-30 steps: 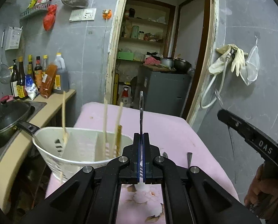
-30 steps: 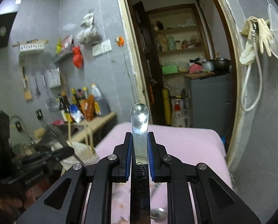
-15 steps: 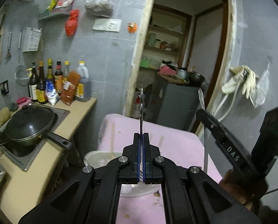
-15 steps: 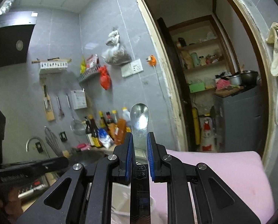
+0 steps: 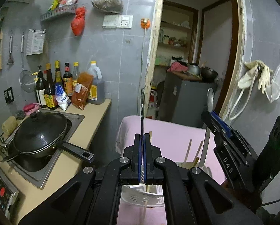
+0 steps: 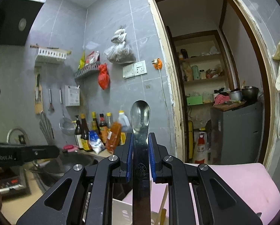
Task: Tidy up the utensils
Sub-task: 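Lower the fork into the white basket while the right gripper lowers the patterned spoon there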
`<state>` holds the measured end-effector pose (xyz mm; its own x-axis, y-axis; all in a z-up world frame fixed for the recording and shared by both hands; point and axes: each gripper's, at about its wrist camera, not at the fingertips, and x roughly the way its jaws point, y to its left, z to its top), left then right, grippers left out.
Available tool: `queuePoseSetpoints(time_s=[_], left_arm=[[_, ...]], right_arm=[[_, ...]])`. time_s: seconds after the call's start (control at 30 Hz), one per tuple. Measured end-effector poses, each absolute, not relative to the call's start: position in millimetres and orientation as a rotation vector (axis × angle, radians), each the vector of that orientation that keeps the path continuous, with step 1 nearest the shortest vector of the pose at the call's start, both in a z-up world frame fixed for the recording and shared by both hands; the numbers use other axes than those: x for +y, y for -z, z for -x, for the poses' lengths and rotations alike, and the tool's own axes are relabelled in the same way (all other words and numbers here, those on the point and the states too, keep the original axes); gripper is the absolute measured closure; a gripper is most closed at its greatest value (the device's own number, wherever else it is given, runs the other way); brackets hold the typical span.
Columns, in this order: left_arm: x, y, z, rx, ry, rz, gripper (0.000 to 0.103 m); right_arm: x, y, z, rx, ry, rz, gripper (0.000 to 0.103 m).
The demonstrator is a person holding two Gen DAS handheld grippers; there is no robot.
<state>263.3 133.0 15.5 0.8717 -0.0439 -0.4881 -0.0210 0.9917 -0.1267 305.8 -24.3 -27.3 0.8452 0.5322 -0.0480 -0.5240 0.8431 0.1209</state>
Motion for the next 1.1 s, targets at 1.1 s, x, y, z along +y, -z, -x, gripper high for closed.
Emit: queuePoseSetpoints(time_s=[1.1], left_arm=[[147, 31, -277, 0.603, 0.141, 0.269, 0.073]], right_arm=[[-55, 52, -291, 0.168, -0.509, -0.136, 0.075]])
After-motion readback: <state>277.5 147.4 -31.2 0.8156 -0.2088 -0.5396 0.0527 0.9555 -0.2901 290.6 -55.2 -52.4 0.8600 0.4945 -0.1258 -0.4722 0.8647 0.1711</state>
